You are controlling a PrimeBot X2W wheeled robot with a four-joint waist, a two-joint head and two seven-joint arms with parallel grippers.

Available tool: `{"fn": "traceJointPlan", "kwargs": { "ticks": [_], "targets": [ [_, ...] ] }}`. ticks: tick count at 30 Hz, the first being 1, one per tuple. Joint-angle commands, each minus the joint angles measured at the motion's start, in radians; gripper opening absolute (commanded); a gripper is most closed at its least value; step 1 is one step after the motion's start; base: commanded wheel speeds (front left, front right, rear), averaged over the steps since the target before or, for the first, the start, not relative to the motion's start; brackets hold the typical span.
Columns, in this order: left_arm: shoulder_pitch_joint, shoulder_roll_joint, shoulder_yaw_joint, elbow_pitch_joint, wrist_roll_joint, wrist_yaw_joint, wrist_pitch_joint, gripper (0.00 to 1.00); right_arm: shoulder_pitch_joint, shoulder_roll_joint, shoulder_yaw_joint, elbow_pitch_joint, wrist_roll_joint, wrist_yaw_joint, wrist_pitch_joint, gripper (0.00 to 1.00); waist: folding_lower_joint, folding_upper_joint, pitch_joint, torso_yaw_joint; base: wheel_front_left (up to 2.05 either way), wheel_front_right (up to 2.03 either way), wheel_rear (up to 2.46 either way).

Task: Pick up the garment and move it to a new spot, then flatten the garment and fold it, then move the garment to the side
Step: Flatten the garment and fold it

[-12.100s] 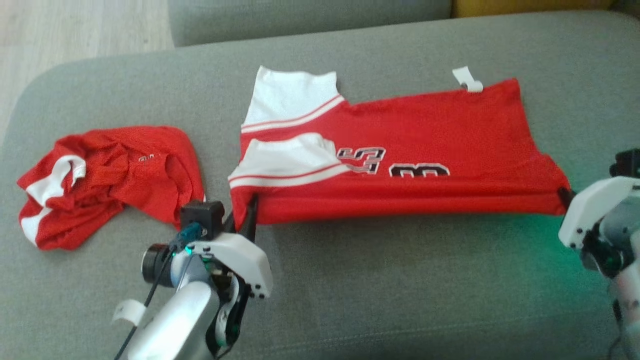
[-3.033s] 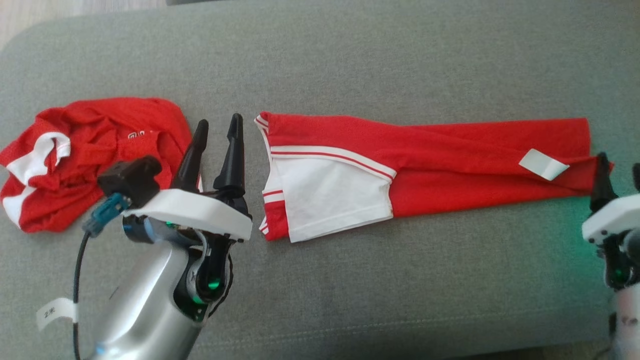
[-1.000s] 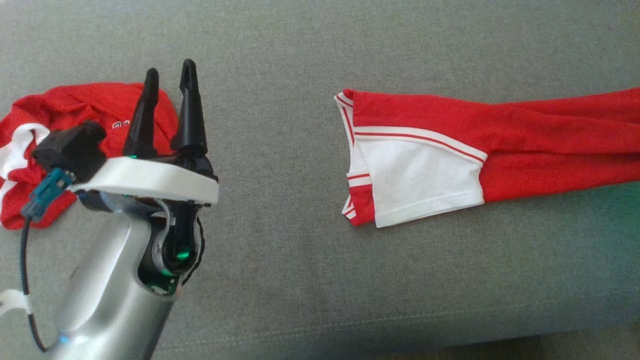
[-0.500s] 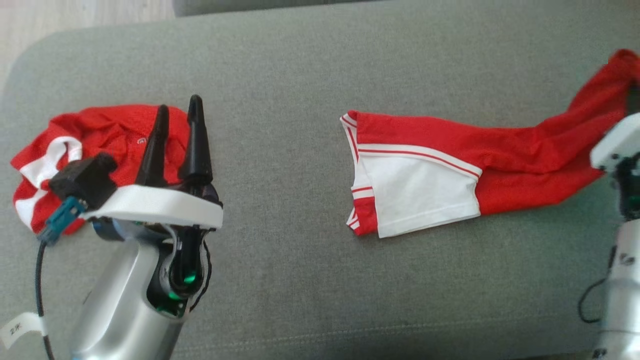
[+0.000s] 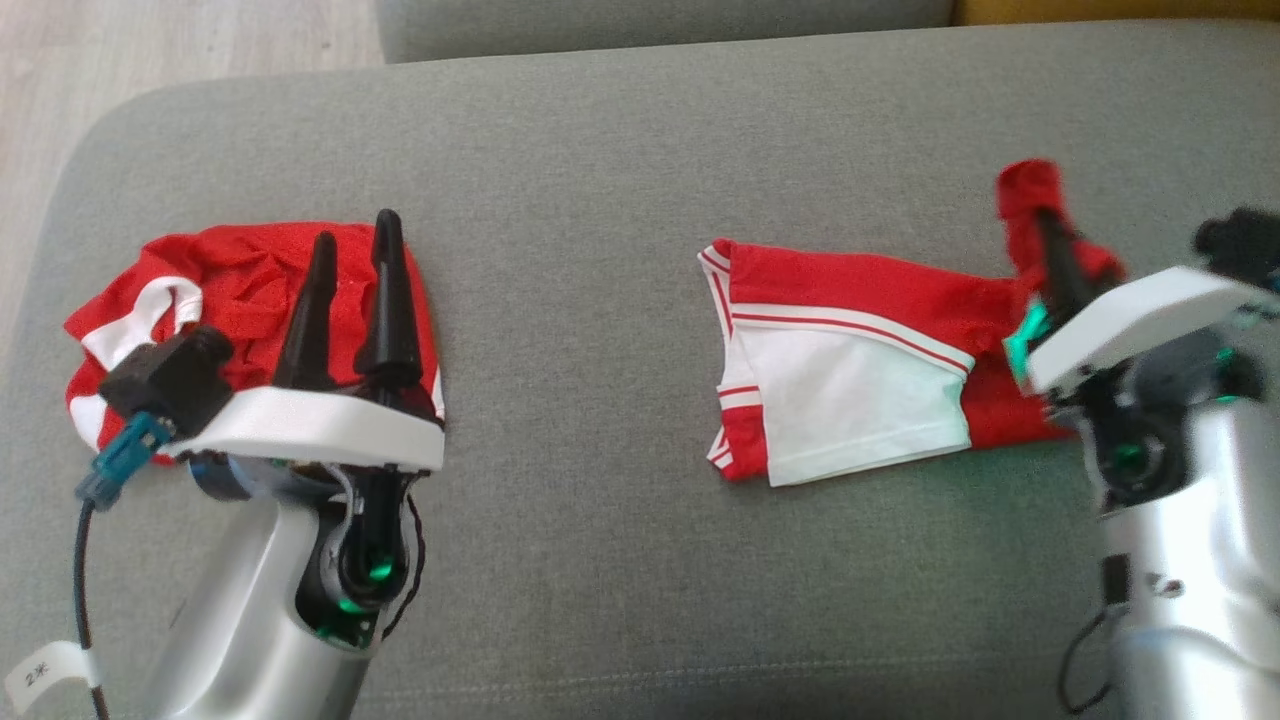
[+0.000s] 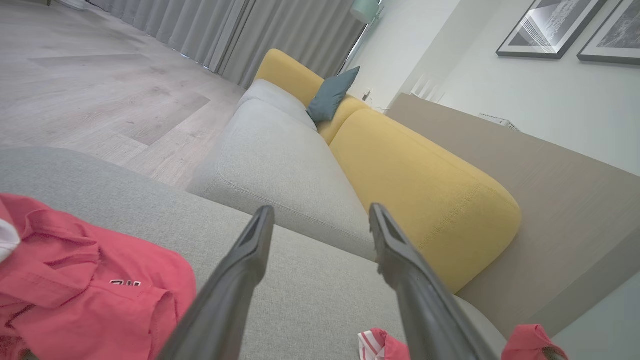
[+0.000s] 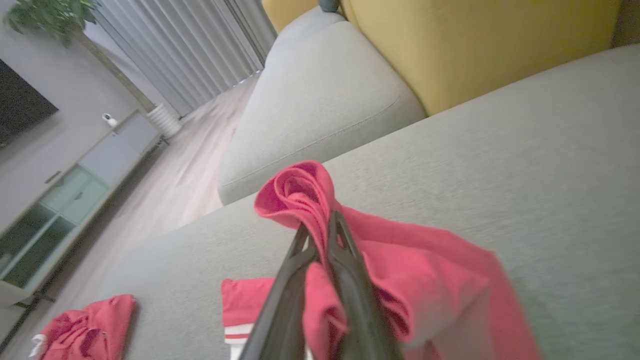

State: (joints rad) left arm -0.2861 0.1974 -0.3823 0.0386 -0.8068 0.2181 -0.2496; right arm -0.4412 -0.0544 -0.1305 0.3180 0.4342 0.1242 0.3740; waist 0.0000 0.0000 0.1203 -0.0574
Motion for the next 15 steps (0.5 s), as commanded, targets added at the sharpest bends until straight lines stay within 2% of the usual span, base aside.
{"fn": "traceJointPlan", "kwargs": {
  "ticks": [1,15],
  "targets": [
    [-0.017,0.008,0.036,-0.026,0.003,-0.009,-0.012,1.0,-0.026,0.004,0.063,0.004,0.062,0.007,-0.052,0.0,0.0,0.0,-0.003,0.006,0.0,0.0,0.0],
    [-0.012,-0.004,0.016,-0.009,0.002,-0.014,-0.009,1.0,-0.098,0.004,0.477,0.362,0.405,0.007,-0.392,0.0,0.0,0.0,-0.002,0.06,0.0,0.0,0.0]
  ]
}}
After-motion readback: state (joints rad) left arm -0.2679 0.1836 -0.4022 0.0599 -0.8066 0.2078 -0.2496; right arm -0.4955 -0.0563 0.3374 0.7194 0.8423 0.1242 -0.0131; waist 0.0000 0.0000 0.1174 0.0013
